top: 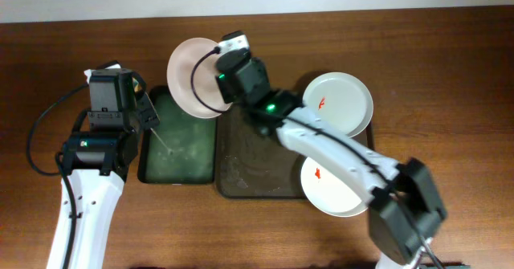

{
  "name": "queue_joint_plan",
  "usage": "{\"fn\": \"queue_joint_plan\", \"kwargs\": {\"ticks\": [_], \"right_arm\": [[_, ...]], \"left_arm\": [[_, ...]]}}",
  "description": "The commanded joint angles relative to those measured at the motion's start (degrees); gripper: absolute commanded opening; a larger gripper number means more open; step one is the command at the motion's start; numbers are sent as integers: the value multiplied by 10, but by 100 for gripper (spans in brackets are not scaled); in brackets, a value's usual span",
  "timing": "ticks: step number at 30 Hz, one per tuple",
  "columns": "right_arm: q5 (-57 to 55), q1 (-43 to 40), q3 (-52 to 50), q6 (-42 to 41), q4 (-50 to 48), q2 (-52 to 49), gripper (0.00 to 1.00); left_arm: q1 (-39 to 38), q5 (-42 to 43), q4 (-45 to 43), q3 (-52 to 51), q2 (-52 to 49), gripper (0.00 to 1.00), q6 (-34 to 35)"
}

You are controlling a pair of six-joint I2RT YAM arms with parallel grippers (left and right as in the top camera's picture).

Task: Clean dirty plates on tray and stack at the side
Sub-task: 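Carry the pink plate right and set it on the table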

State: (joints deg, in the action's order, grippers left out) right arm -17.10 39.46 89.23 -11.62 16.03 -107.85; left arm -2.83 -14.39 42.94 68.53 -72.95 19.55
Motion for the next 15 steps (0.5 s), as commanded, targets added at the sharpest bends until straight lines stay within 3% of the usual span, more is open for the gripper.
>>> {"fn": "queue_joint_plan", "kwargs": {"ticks": [1,4,8,12,15], "right_arm": [[180,-69,9,-85,62,104,4],[260,-169,9,-84,167,168,4],[261,-341,9,-84,317,226,4],[259,-534,6,-84,433,228,4],[259,-650,-10,-84,469,211,4]], "left_arm": [[0,7,-5,11,-5,0,3],[0,16,-5,11,-12,0,3],[0,17,-3,11,-25,0,3],[0,39,-3,11,-40,0,3],[0,46,-3,11,-50,0,2]]}}
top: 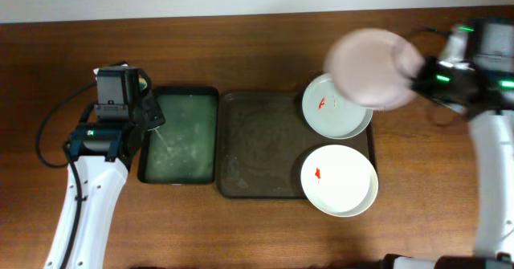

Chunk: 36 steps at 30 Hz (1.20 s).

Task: Clean dirty plates on tray and stack at the side
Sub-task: 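Carry the pink plate right and set it on the table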

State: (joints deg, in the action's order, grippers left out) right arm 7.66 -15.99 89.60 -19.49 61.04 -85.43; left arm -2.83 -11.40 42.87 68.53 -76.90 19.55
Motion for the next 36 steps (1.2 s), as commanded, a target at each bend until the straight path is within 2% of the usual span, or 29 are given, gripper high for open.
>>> {"fn": "queue_joint_plan", "kwargs": {"ticks": [1,7,11,16,17,18,20,22,28,32,36], "right_arm": [[12,-131,-21,-5,25,-22,4],[1,-260,-69,-5,21,-94,5],[2,-275,-82,0,16,-157,4],[7,-248,-83,28,-13,-223,5],[6,-245,-83,28,-16,-228,8],[5,-241,-83,28,-19,-234,15],[8,-242,-83,28,-14,-234,46],[21,-241,-72,39,9,-226,54],[40,-224,-26,59,125,-168,55],[39,-161,-28,103,245,-124,54],[37,-85,-68,122,287,-94,50]], "left_arm": [[0,16,-2,11,-13,0,1],[0,16,-2,11,-13,0,1],[0,16,-2,11,-13,0,1],[-1,16,-3,11,-13,0,1],[-1,16,-3,11,-13,0,1],[-1,16,-3,11,-13,0,1],[-1,16,-3,11,-13,0,1],[-1,16,-3,11,-13,0,1],[-1,16,-2,11,-13,0,1],[-1,16,5,11,-13,0,1],[-1,16,13,11,-13,0,1]]}}
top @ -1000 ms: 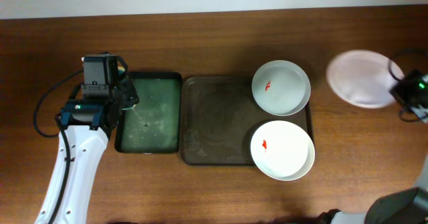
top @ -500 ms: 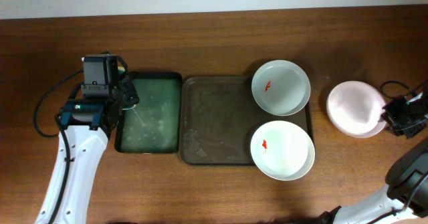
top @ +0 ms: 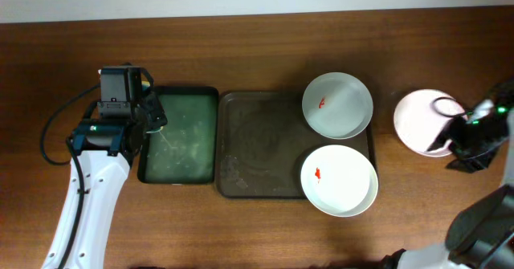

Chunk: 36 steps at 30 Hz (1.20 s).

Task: Clean dirty plates on tray and stack at the side
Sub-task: 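Carry the pink plate right and set it on the table, then move the right gripper to the white plate on the tray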

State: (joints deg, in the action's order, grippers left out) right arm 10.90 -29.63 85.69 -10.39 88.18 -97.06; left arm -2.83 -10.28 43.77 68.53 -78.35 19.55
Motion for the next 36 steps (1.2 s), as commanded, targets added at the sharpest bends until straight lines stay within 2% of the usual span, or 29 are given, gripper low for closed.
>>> {"fn": "queue_joint_plan", "kwargs": {"ticks": [1,3,7,10,12,16,24,30,34,36], "right_arm": [[5,68,-43,31,21,28,49],[5,96,-78,24,19,42,45],[5,136,-165,-12,-23,63,43],[3,148,-210,-36,-69,64,42],[3,150,-243,-37,-110,64,36],[3,150,-296,-37,-165,63,35],[10,152,-320,-37,-209,63,31],[26,186,-341,-37,-250,63,29],[23,203,-342,-37,-250,63,21],[19,202,-344,-37,-249,63,20]], "left_arm": [[-1,4,6,11,1,0,1],[-2,5,11,11,1,0,1],[-2,5,15,11,1,0,1],[-2,5,15,11,1,0,1],[-2,5,15,11,1,0,1],[-2,5,15,11,1,0,1],[-2,7,15,11,1,0,1],[-2,16,17,11,1,0,1],[-2,15,17,11,1,0,1],[-2,15,20,11,1,0,1]]}}
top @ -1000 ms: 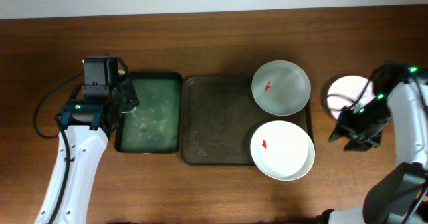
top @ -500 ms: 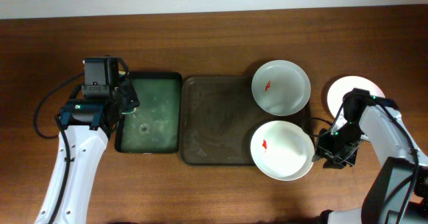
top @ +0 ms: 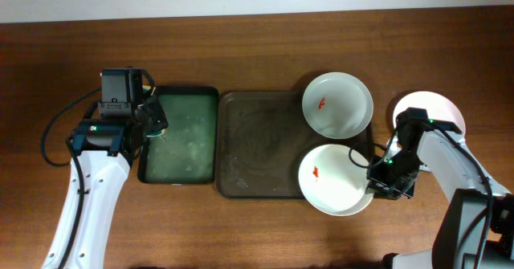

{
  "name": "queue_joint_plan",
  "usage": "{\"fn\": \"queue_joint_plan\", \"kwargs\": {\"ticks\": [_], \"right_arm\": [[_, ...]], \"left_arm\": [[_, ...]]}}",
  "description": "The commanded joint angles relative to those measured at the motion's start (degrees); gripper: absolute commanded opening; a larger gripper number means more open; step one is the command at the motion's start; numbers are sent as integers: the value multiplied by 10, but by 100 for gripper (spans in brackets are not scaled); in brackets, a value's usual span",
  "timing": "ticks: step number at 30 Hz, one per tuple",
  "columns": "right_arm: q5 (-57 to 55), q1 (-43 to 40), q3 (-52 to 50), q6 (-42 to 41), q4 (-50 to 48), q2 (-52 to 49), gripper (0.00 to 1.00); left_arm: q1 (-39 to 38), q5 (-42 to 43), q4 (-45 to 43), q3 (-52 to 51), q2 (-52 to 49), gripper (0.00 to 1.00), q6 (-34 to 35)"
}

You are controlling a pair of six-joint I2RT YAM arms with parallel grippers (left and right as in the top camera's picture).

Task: Clean dirty plates on tray and stack at the side

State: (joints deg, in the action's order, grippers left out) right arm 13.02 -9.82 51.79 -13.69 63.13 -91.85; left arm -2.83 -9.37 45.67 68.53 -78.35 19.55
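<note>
Two white plates with red stains rest on the right end of the brown tray (top: 257, 144), a far plate (top: 337, 104) and a near plate (top: 333, 185). A clean pale plate (top: 430, 108) lies flat on the table to the right of the tray, partly under my right arm. My right gripper (top: 376, 177) is at the near plate's right rim; the overhead view does not show how its jaws stand. My left gripper (top: 155, 122) hovers at the left edge of the green wash tray (top: 189, 136), with its jaws hidden under the wrist.
The green wash tray holds cloudy, soapy water and stands directly left of the brown tray. Black cables loop off both arms. Bare wood table (top: 257, 52) runs behind the trays and to the far left.
My right gripper has left the pale plate on the table and now sits at the near stained plate's right rim. That plate has shifted slightly left. My left gripper has hardly moved.
My right gripper first held the pale plate over the far edge of the green tray. Then it held the plate above the far stained plate. Then the plate lay on the table right of the brown tray, where it stays, and the gripper is at the near plate.
</note>
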Motion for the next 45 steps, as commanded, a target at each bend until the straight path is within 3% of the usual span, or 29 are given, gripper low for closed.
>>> {"fn": "queue_joint_plan", "kwargs": {"ticks": [1,7,9,16,22,29,34,45], "right_arm": [[-2,5,-8,-4,1,11,20],[-2,5,-34,-4,-26,11,20],[0,5,-41,-8,-39,11,4],[65,17,12,-5,-30,12,4],[118,102,19,-28,-115,10,4],[52,212,18,-158,-214,-22,4],[32,260,18,-191,-274,-27,4],[-34,264,18,-202,-302,-40,4]], "left_arm": [[-2,6,2,11,1,0,1],[-2,6,2,11,1,0,1],[-2,6,2,11,1,0,1],[-2,6,-2,11,1,0,1],[-2,16,-1,11,1,0,1],[-2,47,0,11,-4,0,-25],[-2,50,3,11,-4,0,-25],[-2,58,17,11,-5,0,-30]]}}
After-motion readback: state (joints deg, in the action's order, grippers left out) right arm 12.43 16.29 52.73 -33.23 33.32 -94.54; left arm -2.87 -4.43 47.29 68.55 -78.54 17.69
